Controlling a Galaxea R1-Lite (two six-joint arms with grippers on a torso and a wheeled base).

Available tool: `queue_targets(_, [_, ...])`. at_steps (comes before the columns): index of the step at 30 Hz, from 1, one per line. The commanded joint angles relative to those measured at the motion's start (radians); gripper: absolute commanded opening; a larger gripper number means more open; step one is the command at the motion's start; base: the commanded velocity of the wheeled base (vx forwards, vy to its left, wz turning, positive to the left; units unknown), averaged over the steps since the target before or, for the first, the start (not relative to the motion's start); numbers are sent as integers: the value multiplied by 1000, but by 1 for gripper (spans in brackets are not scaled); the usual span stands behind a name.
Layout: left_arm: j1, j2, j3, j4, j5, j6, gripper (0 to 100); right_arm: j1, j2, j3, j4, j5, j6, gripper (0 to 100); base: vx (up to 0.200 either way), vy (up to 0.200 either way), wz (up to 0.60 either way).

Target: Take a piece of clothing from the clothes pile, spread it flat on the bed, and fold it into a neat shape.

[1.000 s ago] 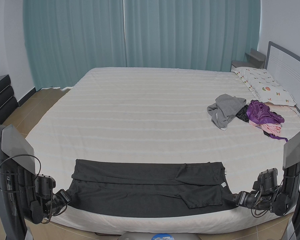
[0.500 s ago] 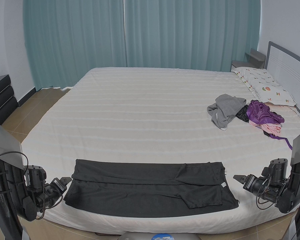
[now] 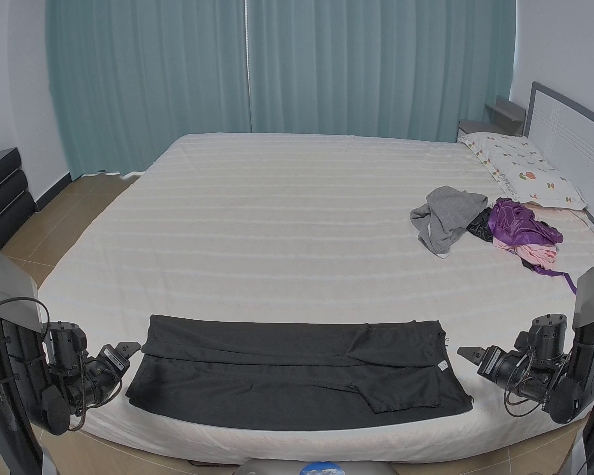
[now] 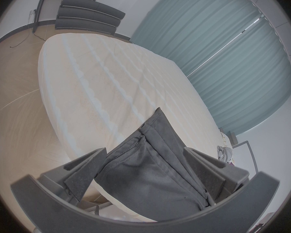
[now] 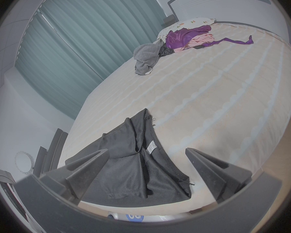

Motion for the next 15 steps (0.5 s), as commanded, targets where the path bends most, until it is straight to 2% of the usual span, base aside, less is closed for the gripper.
queue_targets(1, [11,-1,-7,0,0,-1,100,1,20,4,-2,1,1,100,0,0,0])
queue_targets(4, [14,-4,-7,0,-4,-7,100,1,37,5,-28,1,16,100,0,0,0])
queue_targets(6, [20,-6,-10,0,-4,-39,100,7,52,10,-57,1,21,100,0,200,0])
queue_targets(13, [20,2,-13,0,-3,-43,100,15,66,10,-63,1,27,100,0,200,0])
queue_targets(15, [20,1,-13,0,-3,-43,100,16,64,12,-63,1,27,100,0,0,0])
